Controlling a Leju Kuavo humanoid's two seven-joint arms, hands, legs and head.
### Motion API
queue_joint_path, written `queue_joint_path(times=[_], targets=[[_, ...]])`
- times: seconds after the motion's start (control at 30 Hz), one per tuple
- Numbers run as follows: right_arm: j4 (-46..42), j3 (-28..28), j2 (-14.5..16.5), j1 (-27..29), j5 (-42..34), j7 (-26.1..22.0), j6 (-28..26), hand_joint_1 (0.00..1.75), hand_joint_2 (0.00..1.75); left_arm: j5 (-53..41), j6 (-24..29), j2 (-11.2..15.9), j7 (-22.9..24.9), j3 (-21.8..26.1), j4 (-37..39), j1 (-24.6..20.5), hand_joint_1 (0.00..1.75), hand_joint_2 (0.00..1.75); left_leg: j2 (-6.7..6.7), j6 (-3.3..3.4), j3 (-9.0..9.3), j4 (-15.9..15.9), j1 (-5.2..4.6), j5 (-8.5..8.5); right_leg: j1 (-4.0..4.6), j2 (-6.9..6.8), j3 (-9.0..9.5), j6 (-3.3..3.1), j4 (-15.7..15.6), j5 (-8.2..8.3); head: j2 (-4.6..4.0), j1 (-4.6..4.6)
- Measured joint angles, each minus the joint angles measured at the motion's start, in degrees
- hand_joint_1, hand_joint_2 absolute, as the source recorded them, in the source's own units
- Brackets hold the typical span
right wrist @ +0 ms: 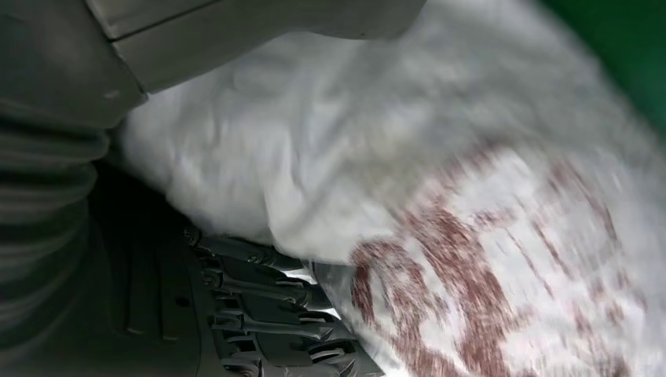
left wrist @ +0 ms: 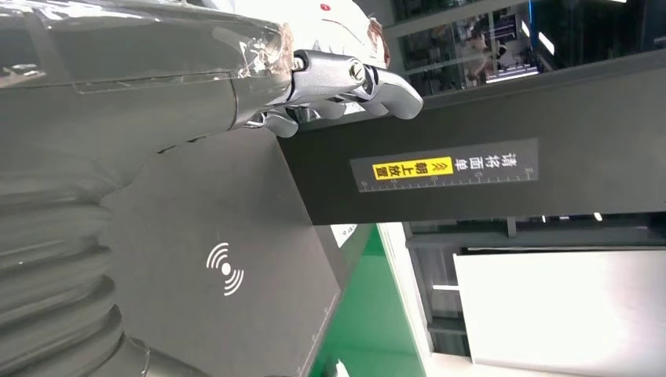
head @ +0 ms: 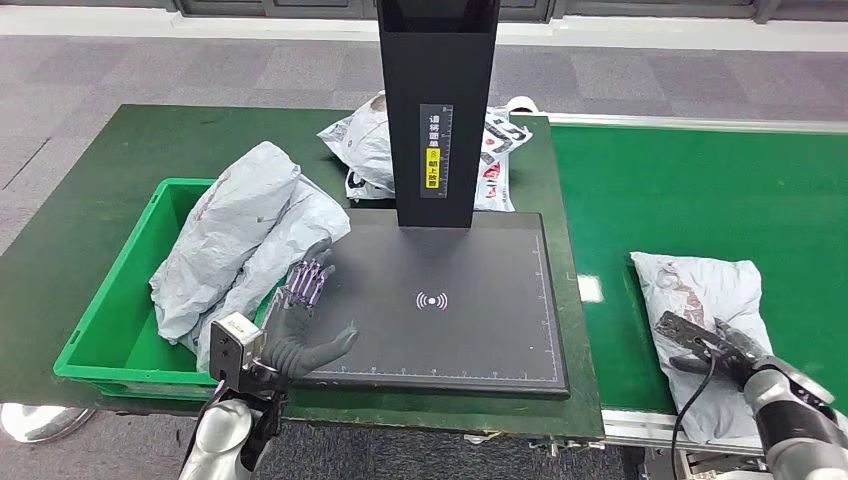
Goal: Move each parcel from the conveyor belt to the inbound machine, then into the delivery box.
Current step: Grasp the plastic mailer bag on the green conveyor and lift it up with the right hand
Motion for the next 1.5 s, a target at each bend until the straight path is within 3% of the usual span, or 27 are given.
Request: queue_joint_path(times=[0.03,0.07,0.17,0.2,0.5,0.93,1.23,1.5], targets=[[-0.35,0.72,-0.05,0.60,-0.34,-0.99,0.48,0.00,1.75,-0.02,-0.01,0.00,-0.02,0.14,0.15,-0.01,0.00,1.75,0.01,-0.01,0.03,0.00,0.02,-0.01,0.02,0.01,0.02,-0.01,0.00,-0.01,0.00,0.00],[-0.82,1.52,-0.16,1.21,-0.57,-1.72,0.93,0.26,1.75,-0.04,-0.03,0.00,-0.03,0.27,0.28,-0.01,0.00,1.75,0.02,-0.02,0.06,0.01,0.03,-0.03,0.03,0.03,0.04,-0.01,0.00,-0.01,0.00,0.00],[-2.44,4.42,-0.67,2.78,-0.78,-2.78,2.13,1.57,1.75,-0.20,-0.09,0.00,-0.04,0.63,0.45,-0.02,0.00,1.75,0.09,-0.01,0.16,0.02,0.05,-0.08,0.05,0.09,0.12,-0.03,-0.02,-0.03,0.00,0.00],[-3.02,5.48,-0.86,3.21,-0.76,-2.90,2.54,1.75,1.75,-0.24,-0.10,0.00,-0.02,0.74,0.48,-0.02,0.00,1.75,0.11,0.00,0.20,0.02,0.06,-0.09,0.06,0.11,0.16,-0.03,-0.02,-0.03,0.00,0.00],[-6.68,13.82,-2.71,4.33,-1.46,-2.61,5.67,1.75,1.75,0.72,0.69,-0.02,0.79,2.05,0.89,-0.34,0.00,1.75,0.29,0.00,0.59,0.02,0.08,-0.12,0.10,0.25,0.51,-0.03,-0.04,-0.02,0.00,0.00],[-7.73,16.73,-2.98,4.39,-3.98,-2.79,5.16,1.75,1.75,0.95,1.34,-0.04,1.06,2.79,0.89,-0.35,0.00,1.75,0.28,-0.01,0.64,0.02,0.11,-0.11,0.12,0.24,0.62,-0.04,-0.04,-0.03,0.00,0.00],[-14.62,16.61,-1.73,7.40,-17.89,-9.46,7.26,1.75,1.75,1.13,3.34,-0.05,1.12,3.52,-0.23,0.70,0.00,1.75,0.24,-0.03,0.31,-0.04,0.10,-0.12,0.11,0.21,0.50,-0.05,-0.03,-0.04,0.00,0.00],[-23.37,9.79,5.24,6.54,-39.02,-0.63,0.57,1.75,1.75,-1.07,6.83,-1.61,1.45,4.22,-3.67,4.72,0.00,1.75,0.09,-0.10,0.14,-0.09,0.10,0.05,0.10,0.04,0.10,-0.16,0.00,-0.01,0.00,0.00]])
